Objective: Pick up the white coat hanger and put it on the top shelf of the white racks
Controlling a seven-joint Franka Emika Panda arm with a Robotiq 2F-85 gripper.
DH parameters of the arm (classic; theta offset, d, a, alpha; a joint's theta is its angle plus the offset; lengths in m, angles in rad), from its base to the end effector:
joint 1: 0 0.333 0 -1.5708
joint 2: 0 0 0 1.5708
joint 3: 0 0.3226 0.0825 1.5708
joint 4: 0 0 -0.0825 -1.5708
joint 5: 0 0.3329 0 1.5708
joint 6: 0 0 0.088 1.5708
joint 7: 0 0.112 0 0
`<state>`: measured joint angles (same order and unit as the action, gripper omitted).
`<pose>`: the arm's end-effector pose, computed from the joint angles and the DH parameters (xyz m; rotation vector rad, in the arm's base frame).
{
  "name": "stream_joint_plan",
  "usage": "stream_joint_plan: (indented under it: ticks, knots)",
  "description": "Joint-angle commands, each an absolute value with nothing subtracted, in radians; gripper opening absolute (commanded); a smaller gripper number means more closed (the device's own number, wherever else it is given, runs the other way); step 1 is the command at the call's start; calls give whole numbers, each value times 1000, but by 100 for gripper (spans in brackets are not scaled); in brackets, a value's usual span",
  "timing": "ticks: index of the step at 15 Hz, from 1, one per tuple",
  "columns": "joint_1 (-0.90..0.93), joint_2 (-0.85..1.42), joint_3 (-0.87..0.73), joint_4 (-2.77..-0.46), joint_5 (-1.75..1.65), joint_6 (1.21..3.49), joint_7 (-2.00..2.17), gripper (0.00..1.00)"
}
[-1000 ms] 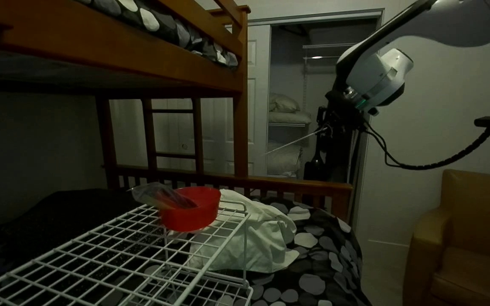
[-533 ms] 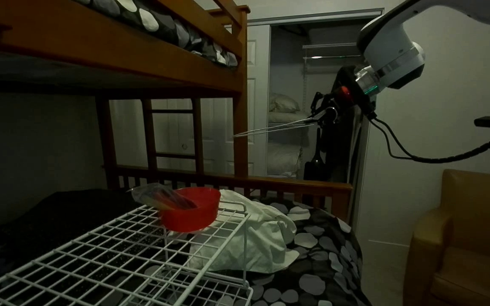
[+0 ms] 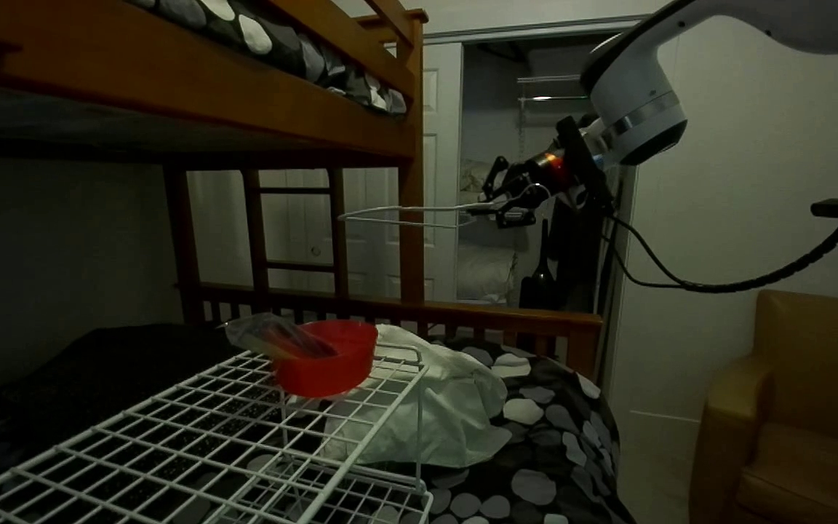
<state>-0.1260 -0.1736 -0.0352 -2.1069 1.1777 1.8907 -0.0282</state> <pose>0.4718 -0.0042 0.5542 -1.9512 0.5749 -0.0750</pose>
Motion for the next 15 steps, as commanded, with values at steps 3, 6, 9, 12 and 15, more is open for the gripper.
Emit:
stream_joint_plan:
  ticks: [3, 6, 9, 12, 15]
  knots:
    - [-86, -155, -44, -2090, 1175, 1844, -45, 5]
    - [-76, -142, -53, -2084, 1195, 1763, -105, 1]
    - [-42, -122, -30, -2059, 1214, 1682, -216, 1]
    - [-24, -95, -26, -2027, 1190, 1581, -331, 1]
    - [-10, -65, -18, -1992, 1193, 1487, -452, 1]
